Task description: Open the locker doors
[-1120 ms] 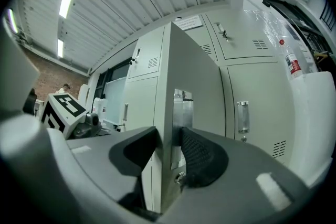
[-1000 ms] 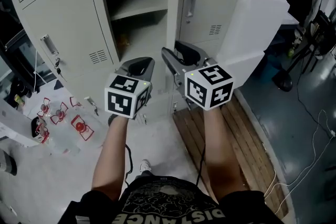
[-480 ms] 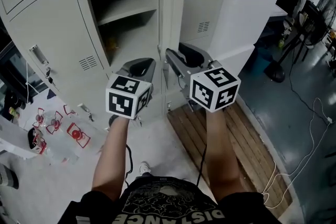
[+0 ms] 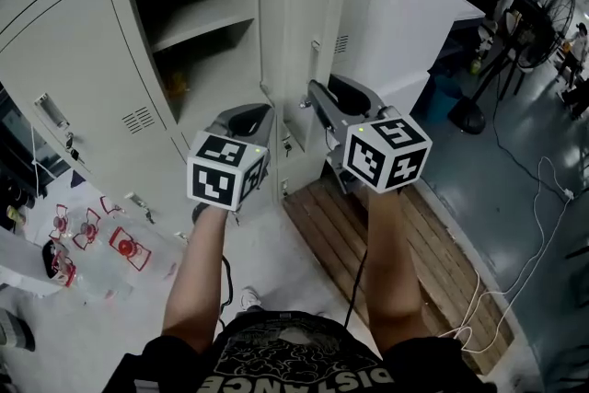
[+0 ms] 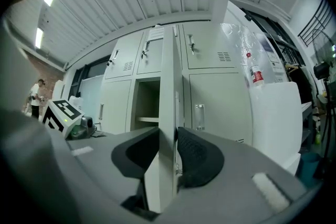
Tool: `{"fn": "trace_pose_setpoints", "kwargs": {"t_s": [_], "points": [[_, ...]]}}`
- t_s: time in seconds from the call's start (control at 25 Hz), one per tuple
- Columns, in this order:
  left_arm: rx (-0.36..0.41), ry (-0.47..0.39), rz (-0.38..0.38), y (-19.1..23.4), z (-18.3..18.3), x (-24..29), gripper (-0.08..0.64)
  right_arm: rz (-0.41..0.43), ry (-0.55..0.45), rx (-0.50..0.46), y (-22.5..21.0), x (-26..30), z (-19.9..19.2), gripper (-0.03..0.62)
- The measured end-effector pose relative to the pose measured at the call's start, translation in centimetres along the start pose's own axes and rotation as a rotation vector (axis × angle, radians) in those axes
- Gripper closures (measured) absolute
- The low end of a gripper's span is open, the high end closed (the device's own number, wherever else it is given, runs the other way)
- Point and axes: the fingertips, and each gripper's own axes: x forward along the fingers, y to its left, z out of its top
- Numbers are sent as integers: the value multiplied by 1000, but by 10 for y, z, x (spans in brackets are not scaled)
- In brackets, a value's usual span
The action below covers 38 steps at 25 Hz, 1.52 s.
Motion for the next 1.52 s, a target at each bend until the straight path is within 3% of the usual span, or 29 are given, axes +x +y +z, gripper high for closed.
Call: {"fn": "trace_pose_setpoints", "kwargs": {"t_s": [0.64,1.16,1.52], "points": [[24,-15,-114,-20,9,37,560,-188,13,-8,-71,-9,1,505],[19,-38,-171,-58,16,44,560,-247,-7,-27,-64,-54,4,499],[-2,-30,-177,-94,6,39,560,-314,56,-9,-65,-105,-29,537]]}}
